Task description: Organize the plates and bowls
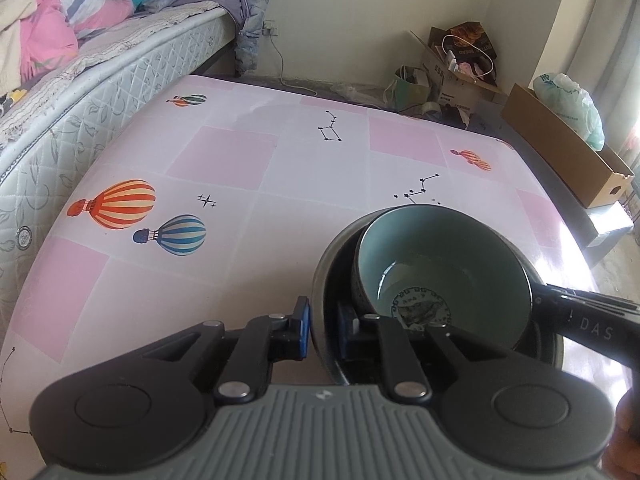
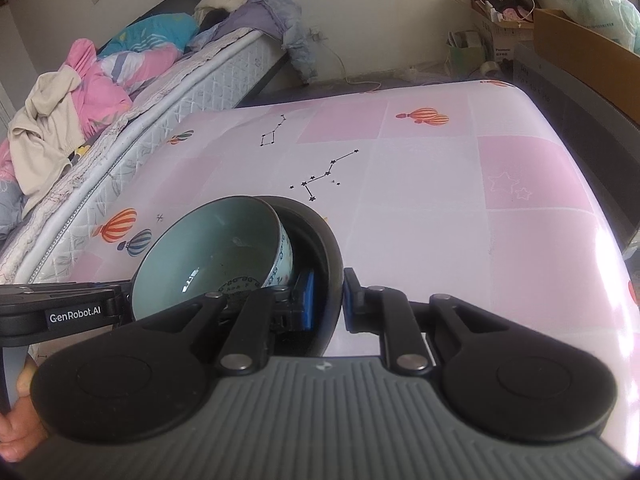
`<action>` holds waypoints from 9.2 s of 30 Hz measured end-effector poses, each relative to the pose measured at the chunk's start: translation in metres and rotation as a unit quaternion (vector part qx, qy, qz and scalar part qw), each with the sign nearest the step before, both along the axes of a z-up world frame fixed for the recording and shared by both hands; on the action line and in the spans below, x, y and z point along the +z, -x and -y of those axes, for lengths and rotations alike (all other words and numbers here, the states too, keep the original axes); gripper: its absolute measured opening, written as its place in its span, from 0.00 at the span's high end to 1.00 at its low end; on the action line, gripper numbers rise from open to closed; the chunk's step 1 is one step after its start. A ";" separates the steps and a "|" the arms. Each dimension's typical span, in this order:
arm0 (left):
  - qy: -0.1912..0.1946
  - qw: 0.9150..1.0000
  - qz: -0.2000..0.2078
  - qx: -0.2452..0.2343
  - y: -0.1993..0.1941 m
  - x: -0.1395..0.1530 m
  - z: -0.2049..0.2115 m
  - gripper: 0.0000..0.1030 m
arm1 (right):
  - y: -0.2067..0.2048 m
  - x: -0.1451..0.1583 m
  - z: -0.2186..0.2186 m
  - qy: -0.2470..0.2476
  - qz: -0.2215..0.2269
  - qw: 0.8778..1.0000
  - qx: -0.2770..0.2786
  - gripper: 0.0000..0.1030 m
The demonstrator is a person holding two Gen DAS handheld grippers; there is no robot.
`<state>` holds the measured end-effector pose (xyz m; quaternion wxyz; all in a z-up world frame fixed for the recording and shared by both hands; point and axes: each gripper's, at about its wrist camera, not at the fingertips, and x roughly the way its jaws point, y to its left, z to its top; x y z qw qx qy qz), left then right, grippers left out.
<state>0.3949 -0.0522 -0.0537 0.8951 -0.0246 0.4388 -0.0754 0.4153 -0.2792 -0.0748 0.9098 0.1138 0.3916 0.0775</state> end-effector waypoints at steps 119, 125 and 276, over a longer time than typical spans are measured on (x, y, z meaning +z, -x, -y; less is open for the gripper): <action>0.186 0.979 0.003 -0.082 0.215 0.030 -0.058 0.54 | 0.288 0.038 0.012 -0.135 0.014 0.989 -0.051 0.58; 0.178 0.981 -0.004 -0.073 0.200 0.023 -0.047 0.54 | 0.276 0.040 0.005 -0.133 0.020 0.990 -0.038 0.57; 0.030 0.998 0.053 -0.013 0.301 0.050 -0.071 0.00 | 0.415 0.127 -0.023 0.063 0.146 0.981 -0.109 0.01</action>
